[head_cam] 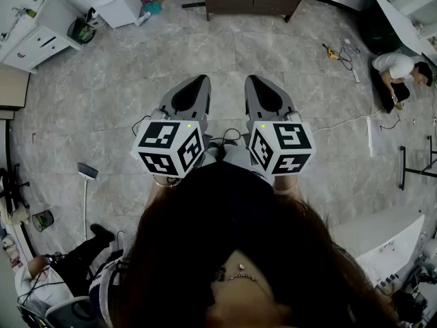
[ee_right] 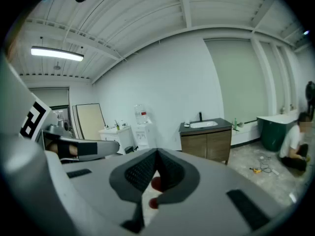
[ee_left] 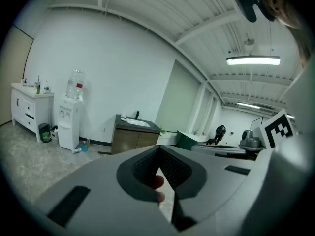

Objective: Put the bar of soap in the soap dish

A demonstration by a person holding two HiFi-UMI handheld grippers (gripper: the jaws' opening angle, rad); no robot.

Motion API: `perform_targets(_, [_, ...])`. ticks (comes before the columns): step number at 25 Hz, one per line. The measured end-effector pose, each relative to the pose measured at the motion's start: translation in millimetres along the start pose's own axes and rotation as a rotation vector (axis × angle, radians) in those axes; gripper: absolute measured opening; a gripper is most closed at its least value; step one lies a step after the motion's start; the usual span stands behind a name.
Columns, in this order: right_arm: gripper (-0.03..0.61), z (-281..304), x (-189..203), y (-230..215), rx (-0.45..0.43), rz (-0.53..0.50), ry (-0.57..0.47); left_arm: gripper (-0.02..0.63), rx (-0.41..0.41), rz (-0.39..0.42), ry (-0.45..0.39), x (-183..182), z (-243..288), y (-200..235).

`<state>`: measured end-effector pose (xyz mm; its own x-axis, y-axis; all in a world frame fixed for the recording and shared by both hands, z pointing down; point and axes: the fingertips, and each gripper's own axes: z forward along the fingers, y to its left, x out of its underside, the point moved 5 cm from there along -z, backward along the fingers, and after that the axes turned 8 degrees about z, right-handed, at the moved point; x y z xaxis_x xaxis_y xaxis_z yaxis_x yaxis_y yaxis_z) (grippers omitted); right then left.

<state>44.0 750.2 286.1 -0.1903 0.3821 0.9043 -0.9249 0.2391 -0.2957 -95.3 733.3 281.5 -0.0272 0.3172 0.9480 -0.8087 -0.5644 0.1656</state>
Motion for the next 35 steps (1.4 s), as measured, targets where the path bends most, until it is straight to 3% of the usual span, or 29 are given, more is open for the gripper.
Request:
perform_targets(15, [0.015,0.2,-4.5,-17.1,-0.002,0.016,-0.01,-0.003,0.01,-0.018,0.026,3.3,17.6,-8.9])
perform_targets(24, [0.017,3.8,-15.5,-52.3,-0.046,-0.005,-0.021,-0.003,-0.065,-0.018,0.003,-1.3,40.6,-18.3])
perform_targets(35, [0.017,39.9,-30.4,-79.2,-0.089,0.048,-0.026,-0.003,-0.068,-0.036,0.034,-5.2,80.7,-6.4])
